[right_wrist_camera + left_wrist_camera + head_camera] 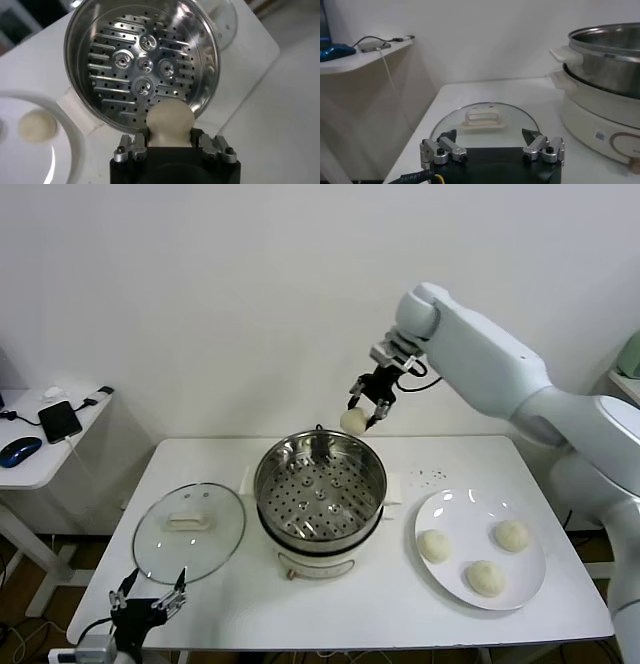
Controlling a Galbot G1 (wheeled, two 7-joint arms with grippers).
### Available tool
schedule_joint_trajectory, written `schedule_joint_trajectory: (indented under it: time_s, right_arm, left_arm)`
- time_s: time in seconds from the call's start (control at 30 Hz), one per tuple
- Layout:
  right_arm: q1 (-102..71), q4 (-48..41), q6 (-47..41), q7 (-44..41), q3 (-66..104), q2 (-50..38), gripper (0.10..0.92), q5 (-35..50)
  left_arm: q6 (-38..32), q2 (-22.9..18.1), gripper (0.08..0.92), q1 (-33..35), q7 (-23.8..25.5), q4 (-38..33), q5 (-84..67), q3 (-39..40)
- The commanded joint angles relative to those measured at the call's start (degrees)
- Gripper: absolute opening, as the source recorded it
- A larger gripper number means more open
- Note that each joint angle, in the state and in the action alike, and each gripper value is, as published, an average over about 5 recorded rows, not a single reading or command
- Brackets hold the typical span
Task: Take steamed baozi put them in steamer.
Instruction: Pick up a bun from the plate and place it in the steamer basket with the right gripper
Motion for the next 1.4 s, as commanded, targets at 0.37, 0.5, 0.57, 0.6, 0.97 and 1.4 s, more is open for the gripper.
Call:
schedule_joint_trajectory:
  time_s: [0.37,0.5,0.57,0.6,0.97,1.4]
  right_arm:
    - [-4.3,-1.1,16.8,9.5,-0.1,8.1,0.551,-20.2]
    - [-5.3,-0.9,16.8,9.7,-0.1,8.4,0.551,-19.3]
    - [-5.9,-0.6,16.8,9.6,-0.4,8.3,0.551,-18.8]
    - [-6.2,-0.6,16.8,9.4,-0.4,8.3,0.551,-18.9]
    - [-10.8,-2.6,16.8,14.7,2.8,8.6,0.551,-26.9]
    - [-12.2,-3.6,16.8,16.0,3.9,9.4,0.639,-30.4]
  left_arm:
    - [0.3,-0.1,0.823,-0.5,0.1,1.4,-0.8,-0.5]
    - [0.3,-0.2,0.823,-0.4,0.1,1.3,-0.9,-0.5]
    - [0.3,-0.2,0.823,-0.4,0.1,1.4,-0.9,-0.6]
    - [0.2,-0.2,0.823,-0.4,0.1,1.5,-1.0,-0.6]
    - [0.2,-0.1,0.823,-0.7,0.0,1.8,-1.7,-1.3]
    - [0.2,-0.2,0.823,-0.9,-0.1,2.4,-1.7,-1.1]
